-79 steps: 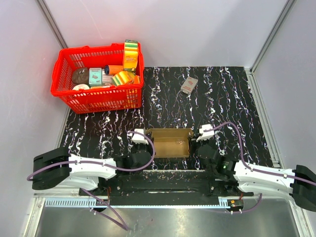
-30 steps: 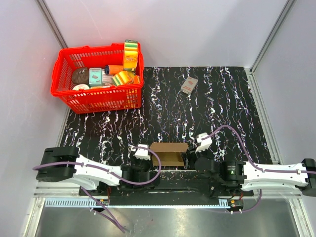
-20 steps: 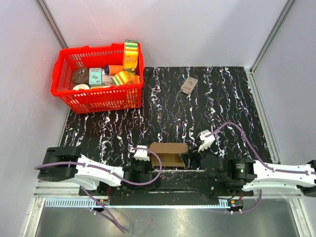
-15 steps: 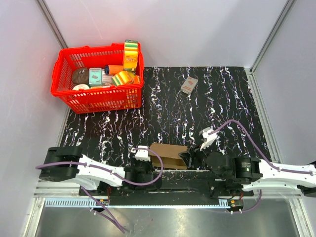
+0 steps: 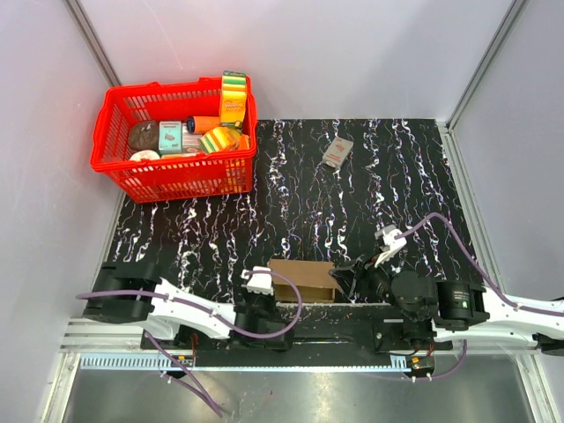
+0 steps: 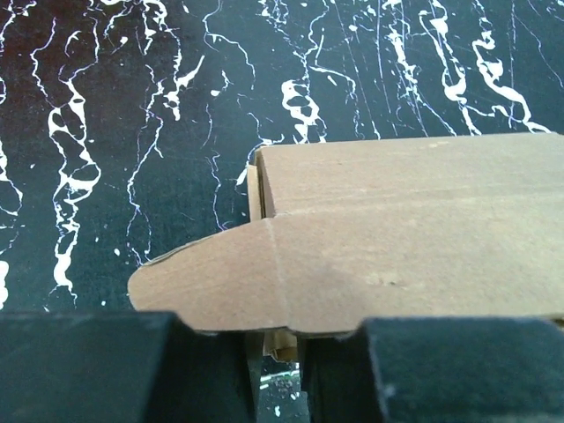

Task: Fold the paper box

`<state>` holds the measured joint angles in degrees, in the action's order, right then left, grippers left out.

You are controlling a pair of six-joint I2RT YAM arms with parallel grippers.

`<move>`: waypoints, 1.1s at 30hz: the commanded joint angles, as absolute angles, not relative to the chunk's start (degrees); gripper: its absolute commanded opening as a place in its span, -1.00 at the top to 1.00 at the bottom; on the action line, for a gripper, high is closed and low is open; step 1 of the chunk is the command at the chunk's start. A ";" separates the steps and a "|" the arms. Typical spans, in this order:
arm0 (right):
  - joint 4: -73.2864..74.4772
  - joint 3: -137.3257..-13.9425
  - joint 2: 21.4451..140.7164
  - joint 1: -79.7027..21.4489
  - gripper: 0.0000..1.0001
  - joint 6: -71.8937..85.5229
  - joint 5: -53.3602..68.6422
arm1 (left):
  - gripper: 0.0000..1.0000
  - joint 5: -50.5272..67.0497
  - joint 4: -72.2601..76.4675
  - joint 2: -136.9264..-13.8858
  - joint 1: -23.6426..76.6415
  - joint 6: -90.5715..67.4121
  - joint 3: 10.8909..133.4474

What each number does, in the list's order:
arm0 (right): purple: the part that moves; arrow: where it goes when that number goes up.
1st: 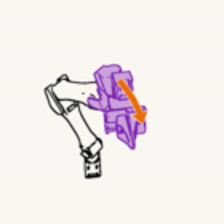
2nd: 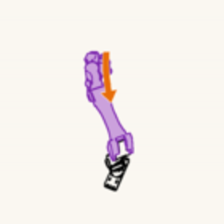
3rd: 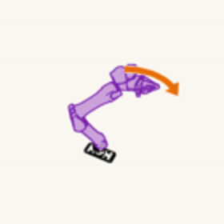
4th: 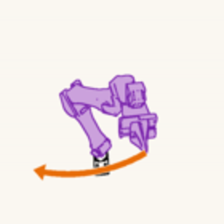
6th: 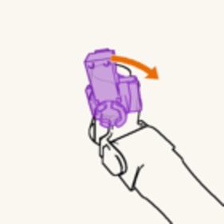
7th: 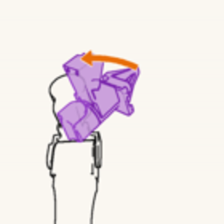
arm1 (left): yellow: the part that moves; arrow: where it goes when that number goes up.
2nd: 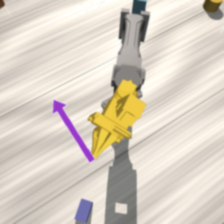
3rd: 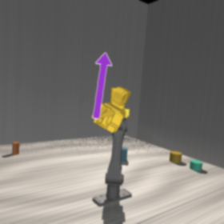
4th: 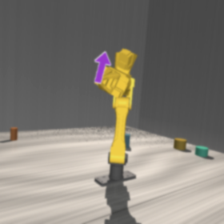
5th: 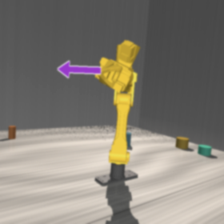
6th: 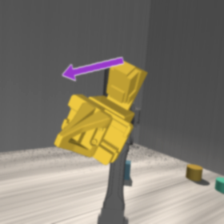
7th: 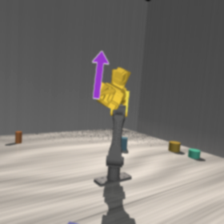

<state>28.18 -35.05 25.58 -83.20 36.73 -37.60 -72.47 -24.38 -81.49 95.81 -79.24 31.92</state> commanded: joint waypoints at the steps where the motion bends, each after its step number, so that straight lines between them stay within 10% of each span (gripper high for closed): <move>1: 26.63 -34.54 28.03 -83.58 -0.18 36.91 -39.90 | 0.53 -73.56 -34.34 -83.93 97.73 -87.09 36.38; 33: 27.16 -32.26 27.77 -83.58 -0.28 41.57 -44.03 | -0.38 -71.72 -54.84 -87.71 106.52 -102.65 48.16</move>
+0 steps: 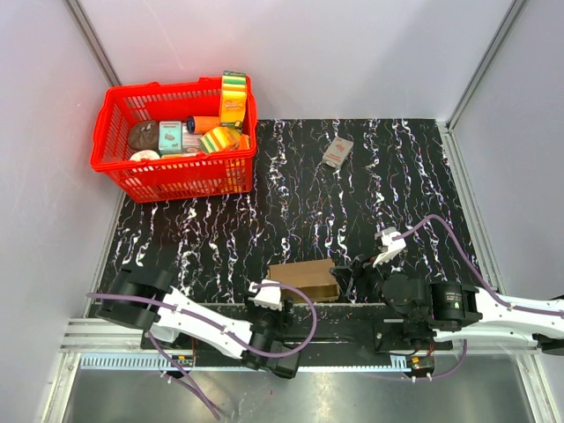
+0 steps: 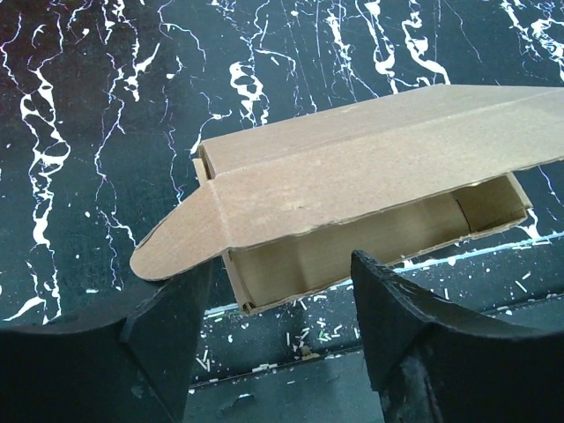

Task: Fold the paper box

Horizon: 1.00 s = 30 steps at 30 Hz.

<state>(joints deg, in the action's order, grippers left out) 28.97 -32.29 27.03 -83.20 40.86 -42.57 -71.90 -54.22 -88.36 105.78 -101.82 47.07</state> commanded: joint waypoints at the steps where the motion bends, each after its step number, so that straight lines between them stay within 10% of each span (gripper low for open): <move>1: 27.25 -32.26 27.86 -83.67 -0.28 41.66 -43.95 | -0.40 -71.63 -54.76 -87.71 106.87 -102.83 48.16; 16: 26.28 -32.87 28.56 -83.67 -0.30 40.96 -44.21 | -0.96 -67.15 -54.76 -85.08 117.32 -101.69 52.29; 25: 33.02 -42.07 39.96 -83.67 -0.30 41.39 -48.25 | -0.98 -56.17 -13.30 -71.74 119.62 -60.24 46.68; 30: 37.44 -48.25 44.47 -83.15 -0.39 41.23 -53.95 | -0.98 -54.40 -18.88 -64.87 117.17 -46.16 52.81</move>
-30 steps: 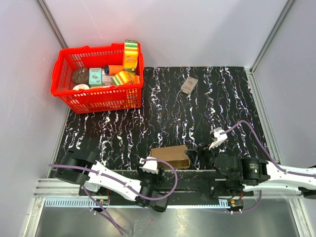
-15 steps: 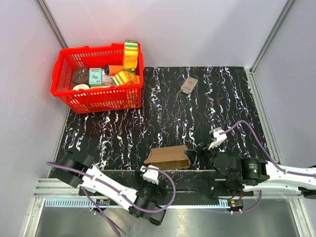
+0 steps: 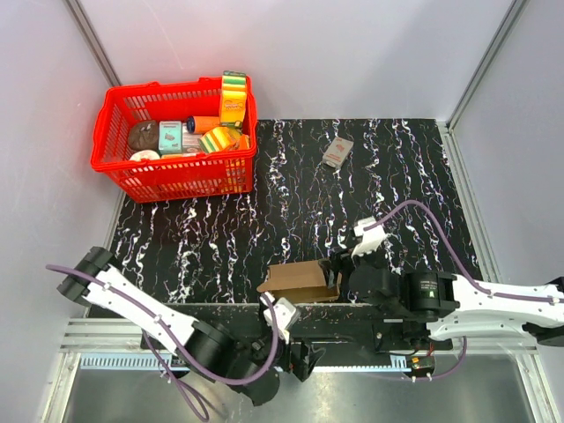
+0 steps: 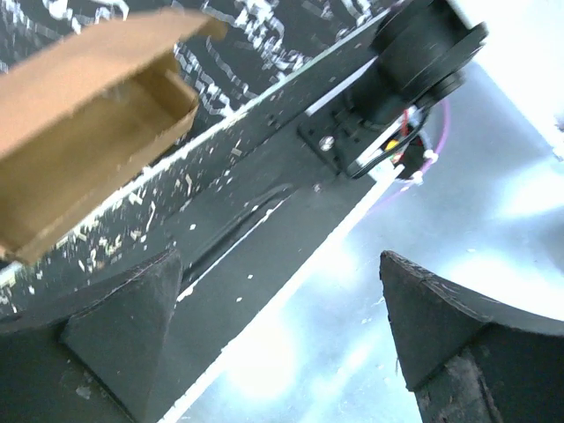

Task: Fold the paper box

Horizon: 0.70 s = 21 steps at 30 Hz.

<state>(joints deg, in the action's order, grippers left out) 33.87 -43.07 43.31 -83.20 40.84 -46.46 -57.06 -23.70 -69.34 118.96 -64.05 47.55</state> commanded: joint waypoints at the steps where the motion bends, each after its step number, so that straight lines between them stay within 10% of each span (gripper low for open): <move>1: 37.44 -49.12 43.60 -82.62 -0.40 40.52 -54.40 | -0.98 -54.40 -18.90 -63.38 116.46 -44.40 53.43; 13: 30.16 -58.89 60.55 -32.29 -0.50 22.23 -3.74 | -0.97 -22.72 -25.56 -45.52 67.46 -33.12 54.04; 21: 27.08 -46.35 58.03 -27.51 -0.64 28.20 18.01 | -0.96 -0.36 -21.11 -38.77 53.96 -39.89 37.99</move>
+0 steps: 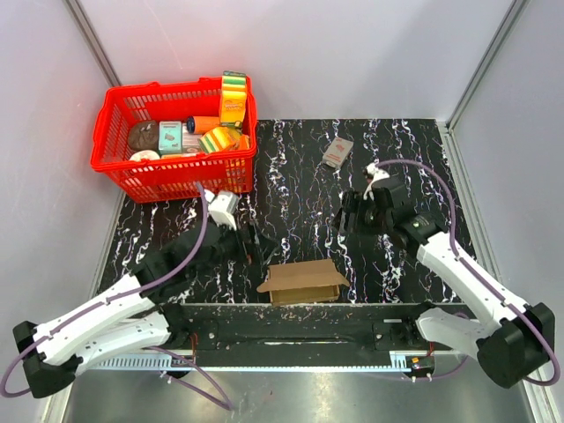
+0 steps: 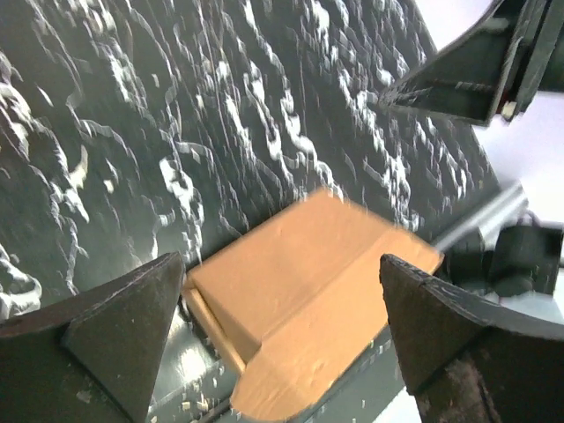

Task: Fold the paper box

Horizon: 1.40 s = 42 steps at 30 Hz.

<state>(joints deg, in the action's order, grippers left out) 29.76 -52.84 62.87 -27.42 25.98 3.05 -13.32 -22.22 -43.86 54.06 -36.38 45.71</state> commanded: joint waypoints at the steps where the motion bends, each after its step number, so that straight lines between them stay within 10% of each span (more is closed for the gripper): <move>1: 26.55 -44.58 56.79 -27.51 -0.66 29.00 19.24 | -0.96 -0.18 -19.79 -36.15 53.96 -42.69 32.92; 42: 24.26 -28.75 53.53 -27.51 -0.71 34.63 28.74 | -0.97 -16.88 -7.30 -40.07 64.33 -63.89 14.16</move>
<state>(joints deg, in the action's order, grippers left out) 25.63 -29.67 54.39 -27.42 34.33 26.44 -15.62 -11.97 -38.72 63.18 -62.43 15.35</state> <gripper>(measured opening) 0.856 0.987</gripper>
